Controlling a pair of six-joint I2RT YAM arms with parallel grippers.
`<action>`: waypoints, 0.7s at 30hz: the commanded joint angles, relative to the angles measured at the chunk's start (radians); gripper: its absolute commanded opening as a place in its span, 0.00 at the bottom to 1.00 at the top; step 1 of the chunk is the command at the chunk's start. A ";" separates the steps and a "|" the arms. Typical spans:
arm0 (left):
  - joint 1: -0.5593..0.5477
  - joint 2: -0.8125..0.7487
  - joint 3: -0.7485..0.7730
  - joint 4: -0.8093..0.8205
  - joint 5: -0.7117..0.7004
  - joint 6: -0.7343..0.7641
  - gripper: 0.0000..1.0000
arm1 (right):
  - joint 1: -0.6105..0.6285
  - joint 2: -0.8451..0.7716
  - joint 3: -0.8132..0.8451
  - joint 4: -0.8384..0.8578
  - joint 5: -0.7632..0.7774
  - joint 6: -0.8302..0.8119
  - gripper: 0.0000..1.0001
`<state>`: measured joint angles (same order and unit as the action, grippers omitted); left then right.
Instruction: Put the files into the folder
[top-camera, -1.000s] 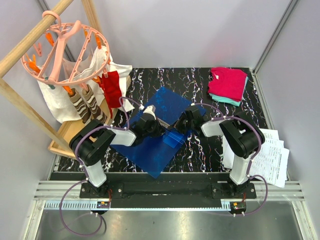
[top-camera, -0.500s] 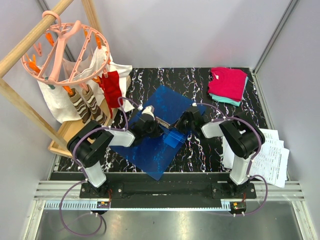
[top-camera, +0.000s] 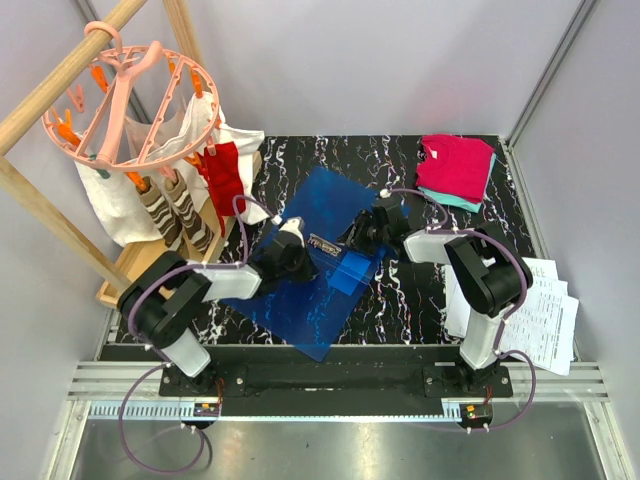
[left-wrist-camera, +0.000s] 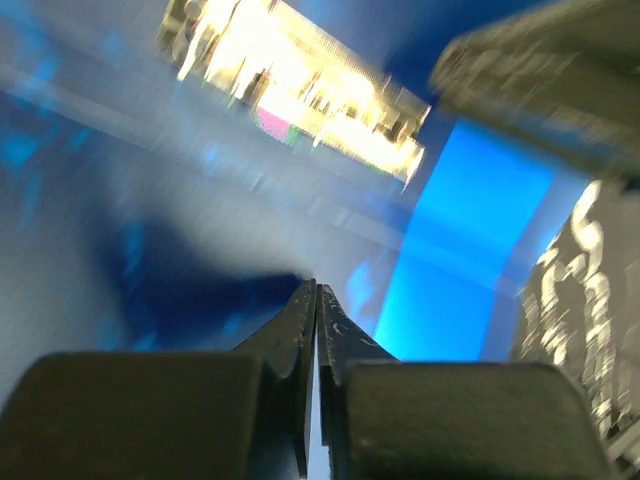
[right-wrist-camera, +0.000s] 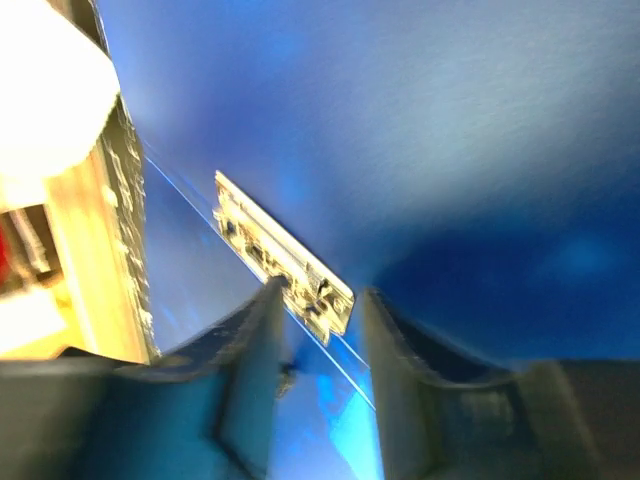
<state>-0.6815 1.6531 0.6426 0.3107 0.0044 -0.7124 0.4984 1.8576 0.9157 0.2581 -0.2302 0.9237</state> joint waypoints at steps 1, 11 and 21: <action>0.005 -0.100 -0.035 -0.376 -0.020 0.116 0.14 | -0.012 -0.006 0.107 -0.107 -0.064 -0.266 0.52; 0.083 -0.141 0.163 -0.499 0.026 0.071 0.58 | -0.011 0.095 0.069 -0.028 -0.184 -0.284 0.50; 0.115 0.059 0.351 -0.556 0.017 -0.050 0.68 | -0.006 0.089 -0.300 0.512 -0.288 0.145 0.17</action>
<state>-0.5644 1.6527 0.9112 -0.2001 0.0265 -0.7040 0.4820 1.9270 0.7574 0.5697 -0.4698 0.8822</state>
